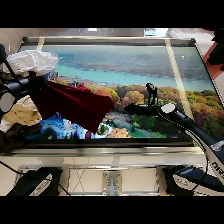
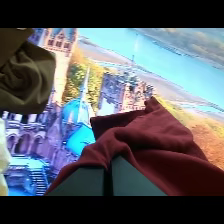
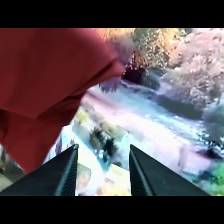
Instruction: Fold the shirts.
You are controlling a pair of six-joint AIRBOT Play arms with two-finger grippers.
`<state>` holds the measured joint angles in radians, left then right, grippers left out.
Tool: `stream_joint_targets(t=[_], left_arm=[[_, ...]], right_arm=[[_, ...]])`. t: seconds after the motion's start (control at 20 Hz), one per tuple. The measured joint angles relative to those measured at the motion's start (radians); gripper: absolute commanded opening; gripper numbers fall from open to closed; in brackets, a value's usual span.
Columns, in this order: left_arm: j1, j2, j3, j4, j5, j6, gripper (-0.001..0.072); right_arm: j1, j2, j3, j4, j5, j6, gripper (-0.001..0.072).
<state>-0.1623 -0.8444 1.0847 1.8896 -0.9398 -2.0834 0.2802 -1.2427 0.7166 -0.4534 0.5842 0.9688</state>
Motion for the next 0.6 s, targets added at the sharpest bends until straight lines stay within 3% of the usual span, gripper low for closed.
stream_joint_targets(t=[0.1,0.15,0.45,0.6], left_arm=[[0.000,0.000,0.000,0.053,-0.006,-0.021,0.0010],[0.000,0.000,0.000,0.072,-0.008,-0.030,0.0010],[0.000,0.000,0.000,0.116,0.002,-0.046,0.0010],[0.000,0.000,0.000,0.120,0.004,-0.049,0.0011]], right_arm=[[0.016,-0.040,0.000,0.058,-0.019,-0.014,0.0389],[0.026,-0.064,0.002,0.100,-0.020,-0.034,0.0433],[0.119,-0.225,0.078,0.477,-0.008,-0.264,0.0469],[0.161,-0.323,0.164,0.597,0.001,-0.322,0.0480]])
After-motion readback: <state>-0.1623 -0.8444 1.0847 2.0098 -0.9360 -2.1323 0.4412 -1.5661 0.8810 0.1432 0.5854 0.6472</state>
